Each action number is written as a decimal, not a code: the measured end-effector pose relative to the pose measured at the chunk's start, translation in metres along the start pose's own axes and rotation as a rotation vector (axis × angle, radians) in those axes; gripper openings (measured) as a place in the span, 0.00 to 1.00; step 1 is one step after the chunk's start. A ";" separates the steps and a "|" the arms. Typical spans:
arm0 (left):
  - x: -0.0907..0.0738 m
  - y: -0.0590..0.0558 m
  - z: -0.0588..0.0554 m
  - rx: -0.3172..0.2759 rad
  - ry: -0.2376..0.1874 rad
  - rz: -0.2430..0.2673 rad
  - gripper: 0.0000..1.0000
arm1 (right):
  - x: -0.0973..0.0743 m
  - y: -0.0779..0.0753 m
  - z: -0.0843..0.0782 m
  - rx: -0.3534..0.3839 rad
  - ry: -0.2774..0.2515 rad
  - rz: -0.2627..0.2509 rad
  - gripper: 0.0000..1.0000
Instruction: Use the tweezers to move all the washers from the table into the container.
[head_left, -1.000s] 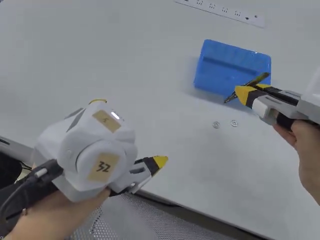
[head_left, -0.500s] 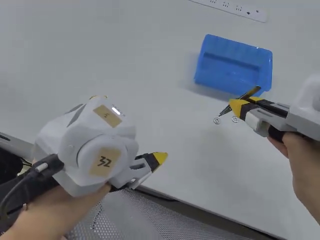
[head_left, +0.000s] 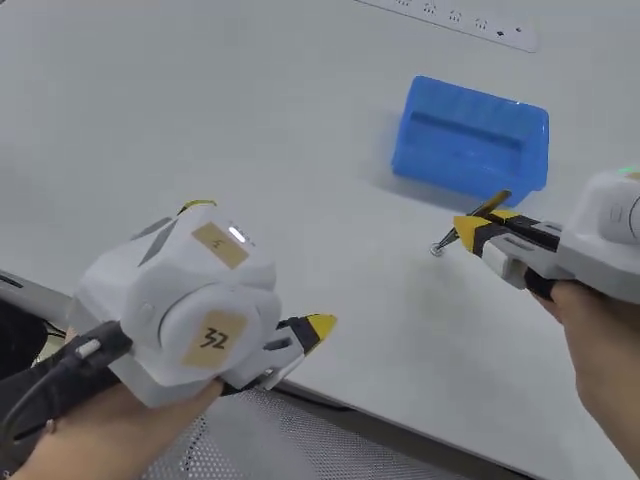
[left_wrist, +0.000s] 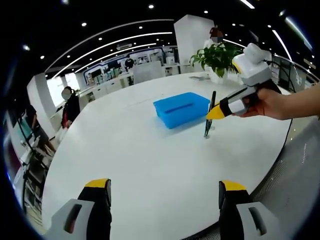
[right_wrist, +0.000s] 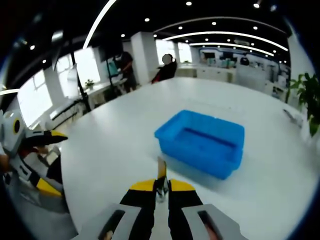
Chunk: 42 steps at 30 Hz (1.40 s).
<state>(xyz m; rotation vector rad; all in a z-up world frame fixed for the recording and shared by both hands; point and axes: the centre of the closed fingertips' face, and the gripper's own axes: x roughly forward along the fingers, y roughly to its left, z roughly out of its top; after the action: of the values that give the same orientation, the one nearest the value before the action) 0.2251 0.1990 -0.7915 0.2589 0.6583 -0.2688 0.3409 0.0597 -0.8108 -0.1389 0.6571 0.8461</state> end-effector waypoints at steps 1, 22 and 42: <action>0.000 0.000 0.000 0.000 0.000 0.000 0.91 | 0.000 0.001 0.000 -0.011 -0.001 -0.001 0.05; 0.000 0.000 0.000 0.006 0.001 0.000 0.91 | -0.006 0.008 0.012 -0.008 -0.022 -0.010 0.03; 0.000 -0.001 0.001 -0.001 -0.007 -0.006 0.91 | -0.018 -0.018 0.070 -0.044 -0.138 -0.062 0.03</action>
<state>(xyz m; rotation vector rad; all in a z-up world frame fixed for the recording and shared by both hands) 0.2252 0.1977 -0.7908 0.2549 0.6526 -0.2747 0.3790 0.0614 -0.7472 -0.1387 0.5022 0.8036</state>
